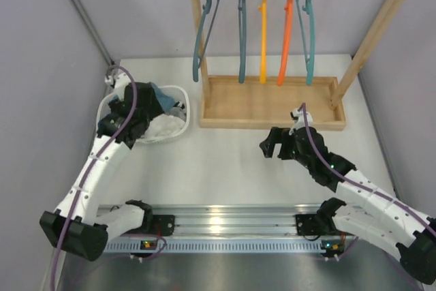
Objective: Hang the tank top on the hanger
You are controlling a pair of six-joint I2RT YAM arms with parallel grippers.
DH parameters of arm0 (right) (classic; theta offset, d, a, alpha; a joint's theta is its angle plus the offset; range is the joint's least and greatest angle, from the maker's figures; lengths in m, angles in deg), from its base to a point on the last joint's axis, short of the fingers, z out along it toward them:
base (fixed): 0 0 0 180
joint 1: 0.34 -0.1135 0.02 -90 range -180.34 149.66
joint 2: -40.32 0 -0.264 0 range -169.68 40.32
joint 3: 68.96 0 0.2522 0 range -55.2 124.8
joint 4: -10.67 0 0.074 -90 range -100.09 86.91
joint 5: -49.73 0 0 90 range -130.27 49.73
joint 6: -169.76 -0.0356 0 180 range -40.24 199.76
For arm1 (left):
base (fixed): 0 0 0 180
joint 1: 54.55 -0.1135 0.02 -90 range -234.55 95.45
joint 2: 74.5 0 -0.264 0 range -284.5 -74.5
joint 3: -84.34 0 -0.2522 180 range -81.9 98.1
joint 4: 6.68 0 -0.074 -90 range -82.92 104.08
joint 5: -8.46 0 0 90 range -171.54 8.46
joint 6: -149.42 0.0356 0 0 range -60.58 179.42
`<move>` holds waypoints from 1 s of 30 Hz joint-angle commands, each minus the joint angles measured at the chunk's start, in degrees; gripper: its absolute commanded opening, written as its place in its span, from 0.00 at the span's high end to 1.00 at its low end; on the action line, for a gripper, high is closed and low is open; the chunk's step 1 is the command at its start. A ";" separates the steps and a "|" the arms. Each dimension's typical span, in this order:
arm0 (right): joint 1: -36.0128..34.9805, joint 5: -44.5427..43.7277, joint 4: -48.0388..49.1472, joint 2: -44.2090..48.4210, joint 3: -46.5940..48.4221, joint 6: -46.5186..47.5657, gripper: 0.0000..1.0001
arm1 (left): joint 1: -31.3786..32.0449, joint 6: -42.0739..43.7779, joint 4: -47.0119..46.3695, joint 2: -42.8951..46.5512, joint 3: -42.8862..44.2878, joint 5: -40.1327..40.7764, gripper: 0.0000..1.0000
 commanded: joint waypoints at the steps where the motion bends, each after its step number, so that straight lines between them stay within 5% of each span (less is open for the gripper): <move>1: 0.07 2.39 0.13 -1.59 3.84 1.40 0.00 | -11.43 2.72 -1.33 -3.12 2.30 -0.16 0.18; 8: 0.08 4.86 0.04 -3.00 3.94 0.79 0.00 | -20.40 2.29 -3.35 -12.97 3.71 -0.69 0.22; 16: 0.08 5.04 0.22 -3.79 3.76 0.79 0.00 | -21.99 3.78 -8.46 -19.38 3.18 -4.39 0.28; 21: 0.08 5.56 1.27 -4.58 3.32 0.44 0.00 | -22.34 4.05 -9.78 -21.15 3.53 -4.83 0.54; 24: 0.08 5.48 1.28 -4.84 3.58 0.44 0.00 | -22.34 4.57 -9.25 -21.33 3.79 -4.92 0.80; 25: 0.08 5.39 1.36 -4.93 3.84 0.53 0.00 | -22.34 4.84 -8.99 -20.45 4.05 -5.09 1.00; 30: 0.16 5.48 1.01 -5.99 5.43 0.88 0.00 | -22.26 7.12 -7.41 -14.83 5.90 -7.99 1.00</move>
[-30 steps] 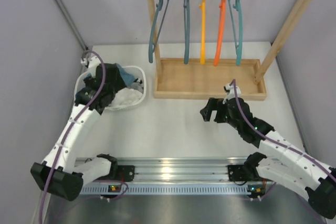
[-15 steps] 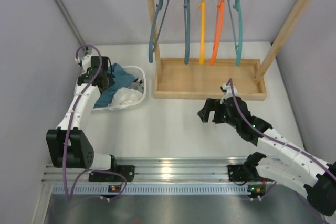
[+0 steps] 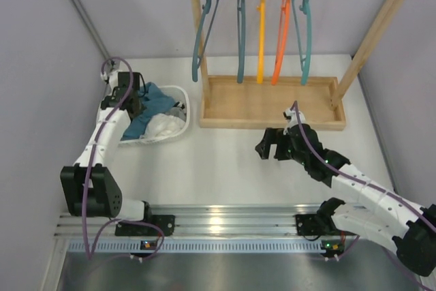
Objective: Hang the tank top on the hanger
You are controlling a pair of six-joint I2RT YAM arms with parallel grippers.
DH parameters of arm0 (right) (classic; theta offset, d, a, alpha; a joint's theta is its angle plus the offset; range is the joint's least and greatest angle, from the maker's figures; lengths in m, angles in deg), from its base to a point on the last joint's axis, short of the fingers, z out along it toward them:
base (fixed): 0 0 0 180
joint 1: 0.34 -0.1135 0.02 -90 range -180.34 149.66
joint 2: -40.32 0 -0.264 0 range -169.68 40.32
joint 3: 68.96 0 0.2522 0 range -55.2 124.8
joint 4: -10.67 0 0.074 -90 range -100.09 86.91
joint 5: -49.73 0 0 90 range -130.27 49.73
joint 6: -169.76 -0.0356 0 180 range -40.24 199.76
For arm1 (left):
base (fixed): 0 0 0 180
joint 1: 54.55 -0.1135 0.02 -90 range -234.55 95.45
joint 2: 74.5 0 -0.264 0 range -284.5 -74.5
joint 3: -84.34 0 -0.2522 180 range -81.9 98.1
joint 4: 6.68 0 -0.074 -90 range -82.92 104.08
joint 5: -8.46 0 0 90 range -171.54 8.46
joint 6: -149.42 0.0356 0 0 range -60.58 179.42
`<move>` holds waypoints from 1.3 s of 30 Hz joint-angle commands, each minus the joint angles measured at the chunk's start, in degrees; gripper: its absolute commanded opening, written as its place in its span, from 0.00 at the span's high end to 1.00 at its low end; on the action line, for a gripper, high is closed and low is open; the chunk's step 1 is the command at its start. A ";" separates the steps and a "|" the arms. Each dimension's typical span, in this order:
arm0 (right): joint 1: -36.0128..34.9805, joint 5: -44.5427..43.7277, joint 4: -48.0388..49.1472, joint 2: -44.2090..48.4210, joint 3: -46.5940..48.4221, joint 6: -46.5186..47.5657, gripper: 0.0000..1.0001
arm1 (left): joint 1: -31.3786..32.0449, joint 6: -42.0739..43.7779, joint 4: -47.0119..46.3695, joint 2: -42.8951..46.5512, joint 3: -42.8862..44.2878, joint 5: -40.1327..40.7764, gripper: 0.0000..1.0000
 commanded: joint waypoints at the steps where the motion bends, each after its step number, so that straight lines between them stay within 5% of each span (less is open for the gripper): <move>1: 0.08 0.56 1.14 -0.83 4.40 0.79 0.00 | -0.14 2.44 0.33 7.40 5.06 -2.42 1.00; 9: 0.08 0.91 0.53 -3.47 8.09 2.28 0.00 | 2.59 5.35 9.30 14.80 19.29 -6.82 1.00; 22: -0.01 1.96 0.09 -6.81 13.10 2.64 0.00 | 4.08 7.99 17.39 5.23 54.98 -14.19 1.00; 32: -0.19 1.61 -0.26 -7.33 13.55 2.64 0.00 | 8.65 7.11 15.46 7.68 55.35 -22.62 1.00; 39: -0.89 1.26 -0.09 -7.69 12.93 2.29 0.00 | 14.70 5.79 12.21 14.80 38.85 -22.29 1.00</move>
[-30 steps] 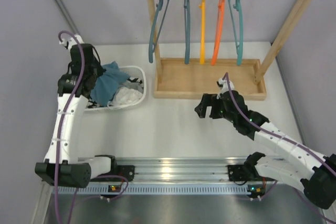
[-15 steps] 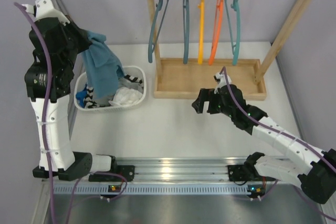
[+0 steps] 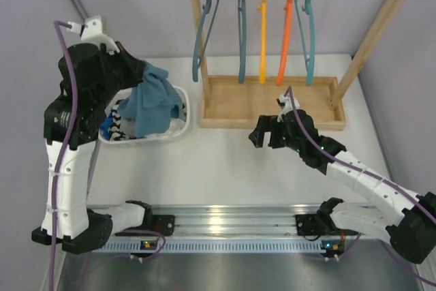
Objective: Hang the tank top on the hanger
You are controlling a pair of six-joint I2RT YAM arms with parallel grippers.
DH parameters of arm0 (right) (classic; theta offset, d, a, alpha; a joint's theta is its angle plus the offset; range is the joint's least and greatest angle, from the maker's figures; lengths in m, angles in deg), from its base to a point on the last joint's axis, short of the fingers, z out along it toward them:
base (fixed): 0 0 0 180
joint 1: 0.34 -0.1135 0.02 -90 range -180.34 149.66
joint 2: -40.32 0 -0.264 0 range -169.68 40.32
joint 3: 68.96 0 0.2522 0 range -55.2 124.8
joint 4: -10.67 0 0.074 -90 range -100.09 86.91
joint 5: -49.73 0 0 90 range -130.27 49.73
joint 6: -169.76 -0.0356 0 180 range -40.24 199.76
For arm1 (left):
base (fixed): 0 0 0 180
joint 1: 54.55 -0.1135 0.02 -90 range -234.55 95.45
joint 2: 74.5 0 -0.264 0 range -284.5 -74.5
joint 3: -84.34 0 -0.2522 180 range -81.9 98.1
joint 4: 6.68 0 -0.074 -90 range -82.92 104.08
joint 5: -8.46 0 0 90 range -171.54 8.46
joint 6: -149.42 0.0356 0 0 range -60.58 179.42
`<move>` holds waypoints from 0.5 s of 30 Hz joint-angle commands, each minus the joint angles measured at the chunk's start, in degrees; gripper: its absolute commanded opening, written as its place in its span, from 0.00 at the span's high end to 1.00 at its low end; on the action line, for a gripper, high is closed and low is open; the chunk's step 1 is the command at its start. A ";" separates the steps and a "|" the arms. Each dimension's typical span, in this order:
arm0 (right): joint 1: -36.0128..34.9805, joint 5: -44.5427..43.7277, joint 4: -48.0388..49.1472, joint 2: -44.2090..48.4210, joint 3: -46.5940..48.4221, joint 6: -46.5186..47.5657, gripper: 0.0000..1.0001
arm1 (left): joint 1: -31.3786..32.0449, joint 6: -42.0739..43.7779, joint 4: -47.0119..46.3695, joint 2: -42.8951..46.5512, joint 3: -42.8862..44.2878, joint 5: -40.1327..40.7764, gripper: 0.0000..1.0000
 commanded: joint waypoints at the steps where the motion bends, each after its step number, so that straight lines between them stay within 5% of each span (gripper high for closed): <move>1: -0.65 -0.27 0.85 -0.26 2.22 0.36 0.00 | 3.85 -0.66 -4.23 3.74 -6.80 -0.13 1.00; 15: -1.88 -1.24 1.55 1.06 0.64 0.54 0.00 | 29.84 -5.58 -12.13 9.19 -29.31 7.25 1.00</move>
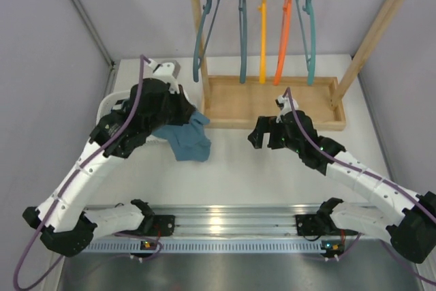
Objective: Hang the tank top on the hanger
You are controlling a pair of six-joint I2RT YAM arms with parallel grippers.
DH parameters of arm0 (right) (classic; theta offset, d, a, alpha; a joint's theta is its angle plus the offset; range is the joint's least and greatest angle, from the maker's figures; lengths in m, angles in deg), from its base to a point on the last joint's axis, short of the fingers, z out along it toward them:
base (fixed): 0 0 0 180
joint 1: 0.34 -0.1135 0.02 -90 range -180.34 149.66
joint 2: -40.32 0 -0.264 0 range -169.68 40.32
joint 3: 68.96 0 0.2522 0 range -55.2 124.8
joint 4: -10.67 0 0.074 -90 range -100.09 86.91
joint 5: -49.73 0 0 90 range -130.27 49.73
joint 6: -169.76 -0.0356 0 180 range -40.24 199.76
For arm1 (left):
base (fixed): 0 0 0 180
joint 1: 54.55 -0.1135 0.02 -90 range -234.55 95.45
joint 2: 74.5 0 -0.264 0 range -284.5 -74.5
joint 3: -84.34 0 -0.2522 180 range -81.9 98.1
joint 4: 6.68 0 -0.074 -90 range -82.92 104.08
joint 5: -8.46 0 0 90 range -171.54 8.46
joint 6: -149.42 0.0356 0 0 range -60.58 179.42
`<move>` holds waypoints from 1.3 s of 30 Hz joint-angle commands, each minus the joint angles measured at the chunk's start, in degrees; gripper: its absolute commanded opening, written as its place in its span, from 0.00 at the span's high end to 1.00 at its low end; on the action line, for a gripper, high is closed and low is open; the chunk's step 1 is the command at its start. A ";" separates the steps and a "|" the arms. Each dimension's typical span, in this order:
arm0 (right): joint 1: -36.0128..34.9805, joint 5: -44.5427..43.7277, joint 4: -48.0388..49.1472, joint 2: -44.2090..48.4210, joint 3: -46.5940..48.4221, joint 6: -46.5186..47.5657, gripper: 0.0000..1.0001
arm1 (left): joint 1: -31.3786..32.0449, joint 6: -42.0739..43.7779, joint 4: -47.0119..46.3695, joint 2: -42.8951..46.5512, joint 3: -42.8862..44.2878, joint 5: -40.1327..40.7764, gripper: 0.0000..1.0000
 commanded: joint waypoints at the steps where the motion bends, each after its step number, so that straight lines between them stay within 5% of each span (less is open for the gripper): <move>1: -0.96 -0.97 1.75 1.43 0.68 0.52 0.00 | 7.64 -2.15 -8.14 2.05 -2.67 2.93 1.00; 6: -0.96 -1.59 1.58 1.96 0.15 0.34 0.00 | 22.47 -2.50 -9.29 -4.36 0.65 10.13 1.00; 10: -0.96 -3.08 0.52 3.19 -0.11 0.17 0.00 | 26.54 -5.22 -12.26 -7.35 -2.31 9.79 1.00; 17: -0.96 -5.19 -1.32 5.39 -3.18 -0.98 0.00 | 28.84 -18.66 -26.59 -3.94 -25.31 7.25 1.00; 23: -0.96 -4.32 0.16 3.29 -4.59 -1.42 0.00 | 33.23 -25.26 -28.89 -4.81 -34.58 5.14 1.00; 26: -2.10 -4.05 1.66 0.13 -3.89 -0.19 0.00 | 33.58 -27.28 -28.19 -2.97 -37.21 5.83 0.84; 27: -2.63 -4.40 2.10 -0.84 -3.54 -0.01 0.00 | 33.67 -27.90 -27.49 -2.09 -37.83 6.62 0.66; 30: -4.74 -5.45 3.86 -5.58 -1.96 0.69 0.00 | 33.67 -30.88 -21.87 3.00 -39.24 13.37 0.41; 39: -7.11 -5.46 9.57 -16.58 0.94 1.39 0.13 | 32.80 -58.64 11.51 6.28 -32.74 42.30 0.38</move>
